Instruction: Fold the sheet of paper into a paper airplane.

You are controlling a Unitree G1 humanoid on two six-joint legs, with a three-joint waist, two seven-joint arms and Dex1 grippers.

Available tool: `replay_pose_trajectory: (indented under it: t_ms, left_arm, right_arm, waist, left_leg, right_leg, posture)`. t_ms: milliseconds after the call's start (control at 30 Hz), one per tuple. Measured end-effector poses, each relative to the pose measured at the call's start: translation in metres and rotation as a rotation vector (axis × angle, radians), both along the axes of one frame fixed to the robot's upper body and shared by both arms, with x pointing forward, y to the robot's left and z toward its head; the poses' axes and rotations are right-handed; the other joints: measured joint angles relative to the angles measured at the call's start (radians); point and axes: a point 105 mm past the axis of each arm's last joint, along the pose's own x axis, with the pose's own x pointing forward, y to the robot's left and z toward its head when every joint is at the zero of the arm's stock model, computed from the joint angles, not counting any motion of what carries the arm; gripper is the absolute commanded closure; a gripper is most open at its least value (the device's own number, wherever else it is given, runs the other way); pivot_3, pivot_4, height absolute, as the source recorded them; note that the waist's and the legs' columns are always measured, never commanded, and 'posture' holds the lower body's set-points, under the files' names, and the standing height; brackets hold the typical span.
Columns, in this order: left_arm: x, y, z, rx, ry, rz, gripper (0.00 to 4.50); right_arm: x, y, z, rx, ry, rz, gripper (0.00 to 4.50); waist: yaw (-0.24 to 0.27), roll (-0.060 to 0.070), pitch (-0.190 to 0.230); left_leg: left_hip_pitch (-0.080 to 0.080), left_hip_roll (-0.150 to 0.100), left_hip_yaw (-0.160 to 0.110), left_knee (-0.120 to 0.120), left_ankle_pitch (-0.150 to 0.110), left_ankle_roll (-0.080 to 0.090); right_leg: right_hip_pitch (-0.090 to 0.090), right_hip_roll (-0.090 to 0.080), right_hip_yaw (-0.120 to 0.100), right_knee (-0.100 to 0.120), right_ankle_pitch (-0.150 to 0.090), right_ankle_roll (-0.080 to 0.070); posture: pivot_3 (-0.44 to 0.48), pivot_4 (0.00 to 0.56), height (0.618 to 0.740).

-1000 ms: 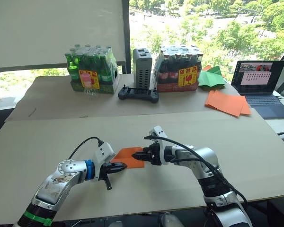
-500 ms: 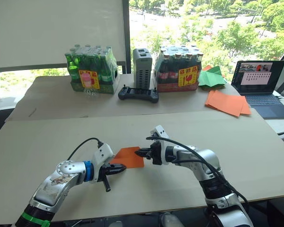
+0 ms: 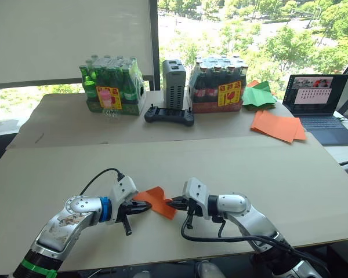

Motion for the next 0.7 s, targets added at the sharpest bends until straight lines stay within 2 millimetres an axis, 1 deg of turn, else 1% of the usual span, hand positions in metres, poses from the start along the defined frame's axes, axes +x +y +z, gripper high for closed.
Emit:
replay_pose_trajectory:
  t_ms: [167,267,400,500,567,633,700]
  left_arm:
    - [0.000,0.004,0.000,0.008,0.003,0.002,4.50]
    - [0.002,0.010,0.000,0.009,0.008,0.023,4.50]
    - [0.005,0.019,0.001,-0.007,0.016,0.059,4.50]
    - [0.009,0.026,0.004,-0.025,0.018,0.090,4.50]
    - [0.014,0.027,0.009,-0.033,0.004,0.098,4.50]
    - [0.022,0.027,0.022,-0.046,-0.032,0.102,4.50]
    - [0.030,0.023,0.039,-0.081,-0.070,0.094,4.50]
  right_arm:
    - [0.001,0.000,-0.002,-0.057,-0.201,0.038,4.49]
    - [0.002,-0.001,-0.001,-0.082,-0.306,0.053,4.49]
    - [-0.002,-0.002,0.000,-0.114,-0.415,0.094,4.49]
    - [-0.004,-0.005,-0.006,-0.156,-0.451,0.119,4.49]
    - [-0.005,-0.006,-0.010,-0.168,-0.460,0.129,4.49]
    - [-0.005,-0.006,-0.012,-0.182,-0.473,0.138,4.49]
    - [-0.006,-0.006,-0.013,-0.187,-0.483,0.147,4.49]
  waist:
    - [0.001,0.000,0.000]
    - [0.001,0.000,0.000]
    - [0.002,0.000,0.000]
    - [0.002,0.000,0.000]
    - [0.004,0.000,0.000]
    - [0.006,0.000,0.000]
    - [0.006,0.000,0.000]
  left_leg:
    - [0.001,0.000,0.000,0.000,0.000,0.000]
    - [0.001,0.000,0.000,0.000,0.000,0.000]
    - [0.001,0.000,0.000,0.000,0.000,0.000]
    - [0.001,0.000,0.000,0.000,0.000,0.000]
    - [0.002,0.000,0.000,0.000,0.000,0.000]
    - [0.002,0.000,0.000,0.001,0.000,0.000]
    - [0.002,0.000,0.000,0.001,0.000,0.000]
  right_leg:
    - [0.000,0.000,0.000,0.000,0.000,0.000]
    - [0.001,0.000,0.000,0.000,0.000,0.000]
    - [0.001,0.000,0.000,0.000,0.000,0.000]
    - [0.001,0.000,0.000,0.000,0.000,0.000]
    - [0.002,0.000,0.000,0.000,0.000,0.000]
    - [0.002,0.000,0.000,0.000,0.000,0.000]
    - [0.003,0.000,0.000,0.000,0.000,0.000]
  posture:
    - [0.000,0.150,0.723]
    - [0.000,0.150,0.723]
    - [0.000,0.150,0.723]
    - [0.000,0.150,0.723]
    - [0.000,0.150,0.723]
    - [0.000,0.150,0.723]
    - [0.000,0.150,0.723]
